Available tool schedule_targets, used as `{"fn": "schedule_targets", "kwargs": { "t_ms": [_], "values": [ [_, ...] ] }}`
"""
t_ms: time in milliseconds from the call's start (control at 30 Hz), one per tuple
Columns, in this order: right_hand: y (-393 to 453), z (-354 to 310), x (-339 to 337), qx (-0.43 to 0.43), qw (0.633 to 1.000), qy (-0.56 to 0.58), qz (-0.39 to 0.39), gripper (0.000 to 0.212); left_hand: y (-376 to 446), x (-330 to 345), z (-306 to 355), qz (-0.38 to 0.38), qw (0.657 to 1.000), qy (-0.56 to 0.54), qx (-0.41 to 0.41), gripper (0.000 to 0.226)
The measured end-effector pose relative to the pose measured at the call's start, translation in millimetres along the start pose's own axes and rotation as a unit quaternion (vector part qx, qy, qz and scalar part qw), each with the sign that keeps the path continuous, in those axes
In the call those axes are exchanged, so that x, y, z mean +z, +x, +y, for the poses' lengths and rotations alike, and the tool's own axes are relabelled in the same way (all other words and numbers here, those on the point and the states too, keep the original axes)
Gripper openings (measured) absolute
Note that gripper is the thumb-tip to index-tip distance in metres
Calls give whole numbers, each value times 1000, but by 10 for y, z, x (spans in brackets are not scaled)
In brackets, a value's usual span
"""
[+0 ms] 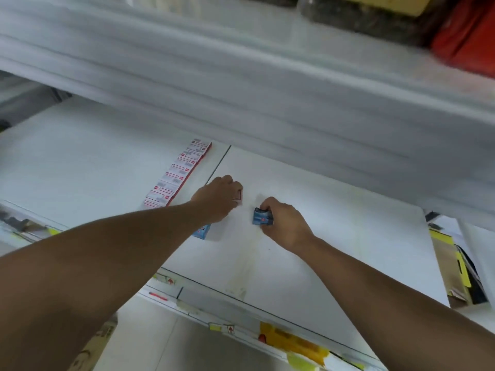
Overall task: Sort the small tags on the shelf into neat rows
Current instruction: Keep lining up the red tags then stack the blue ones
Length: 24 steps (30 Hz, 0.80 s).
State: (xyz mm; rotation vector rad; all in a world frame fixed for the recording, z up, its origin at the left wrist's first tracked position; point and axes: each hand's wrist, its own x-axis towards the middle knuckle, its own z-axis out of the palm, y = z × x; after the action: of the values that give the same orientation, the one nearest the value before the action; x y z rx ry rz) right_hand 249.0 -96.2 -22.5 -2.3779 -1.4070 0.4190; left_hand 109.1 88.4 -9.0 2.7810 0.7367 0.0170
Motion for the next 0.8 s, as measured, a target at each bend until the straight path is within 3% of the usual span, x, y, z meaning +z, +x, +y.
{"fn": "schedule_targets", "kwargs": {
  "t_ms": [300, 500, 800],
  "values": [
    [-537, -497, -478, 4, 1000, 14, 11, 33, -873, -633, 79, 20, 999, -41, -28, 37],
    [-901, -1005, -753, 2, 1000, 23, 21, 54, -1426, -960, 48, 26, 998, -49, -11, 39],
    [-1313, -1400, -1023, -30, 999, 1, -13, 44, -2162, -1219, 122, 34, 998, -35, -32, 39]
  ]
}}
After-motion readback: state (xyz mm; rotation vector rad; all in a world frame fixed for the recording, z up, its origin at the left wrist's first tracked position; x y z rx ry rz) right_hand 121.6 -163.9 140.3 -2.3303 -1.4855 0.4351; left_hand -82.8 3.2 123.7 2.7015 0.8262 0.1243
